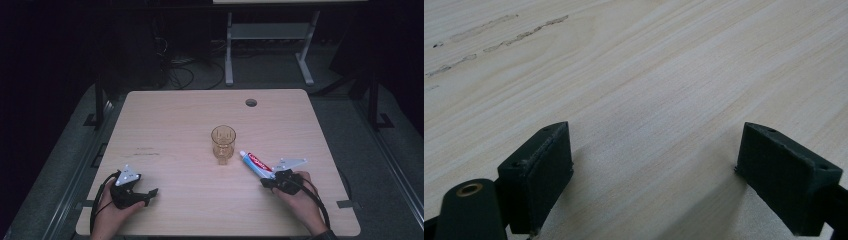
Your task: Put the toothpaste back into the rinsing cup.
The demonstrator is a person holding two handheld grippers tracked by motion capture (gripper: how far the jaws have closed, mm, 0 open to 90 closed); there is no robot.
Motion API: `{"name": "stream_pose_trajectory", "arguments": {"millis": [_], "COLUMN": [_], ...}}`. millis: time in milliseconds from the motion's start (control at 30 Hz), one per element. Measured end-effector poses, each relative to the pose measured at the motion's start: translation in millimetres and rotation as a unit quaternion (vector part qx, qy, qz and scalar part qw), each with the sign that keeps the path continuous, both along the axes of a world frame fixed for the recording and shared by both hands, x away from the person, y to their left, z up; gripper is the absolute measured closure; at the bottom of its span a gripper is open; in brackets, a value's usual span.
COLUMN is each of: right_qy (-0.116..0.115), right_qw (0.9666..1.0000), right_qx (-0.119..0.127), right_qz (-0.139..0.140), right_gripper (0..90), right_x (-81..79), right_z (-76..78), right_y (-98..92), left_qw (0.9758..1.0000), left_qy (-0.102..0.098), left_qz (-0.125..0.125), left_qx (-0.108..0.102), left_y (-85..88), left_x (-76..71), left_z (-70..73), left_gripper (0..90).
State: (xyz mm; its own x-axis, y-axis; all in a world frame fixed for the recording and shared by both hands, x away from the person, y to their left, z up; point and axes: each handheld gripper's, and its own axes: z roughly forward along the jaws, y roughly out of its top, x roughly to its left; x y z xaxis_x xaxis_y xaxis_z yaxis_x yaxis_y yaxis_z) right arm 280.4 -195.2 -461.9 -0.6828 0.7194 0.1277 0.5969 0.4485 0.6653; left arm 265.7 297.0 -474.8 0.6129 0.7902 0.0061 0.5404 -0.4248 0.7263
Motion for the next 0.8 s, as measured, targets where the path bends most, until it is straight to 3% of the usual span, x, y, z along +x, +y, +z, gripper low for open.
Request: {"name": "stream_pose_trajectory", "arguments": {"millis": [367, 800], "right_qy": [-0.002, -0.002], "right_qw": [0.9994, 0.9978], "right_qx": [-0.005, -0.008], "right_qz": [-0.034, -0.066], "right_gripper": [90.0, 90.0], "right_x": [-2.6, 6.8], "right_z": [2.1, 1.0], "right_y": [-23.5, -42.3], "left_qw": [1.0, 1.0], "left_qy": [0.0, 0.0], "left_qz": [0.0, 0.0], "left_qx": [0.0, 0.0], "left_y": [0.0, 0.0], "left_x": [0.0, 0.0], "left_z": [0.0, 0.0], "left_gripper": [13.4, 13.4]}}
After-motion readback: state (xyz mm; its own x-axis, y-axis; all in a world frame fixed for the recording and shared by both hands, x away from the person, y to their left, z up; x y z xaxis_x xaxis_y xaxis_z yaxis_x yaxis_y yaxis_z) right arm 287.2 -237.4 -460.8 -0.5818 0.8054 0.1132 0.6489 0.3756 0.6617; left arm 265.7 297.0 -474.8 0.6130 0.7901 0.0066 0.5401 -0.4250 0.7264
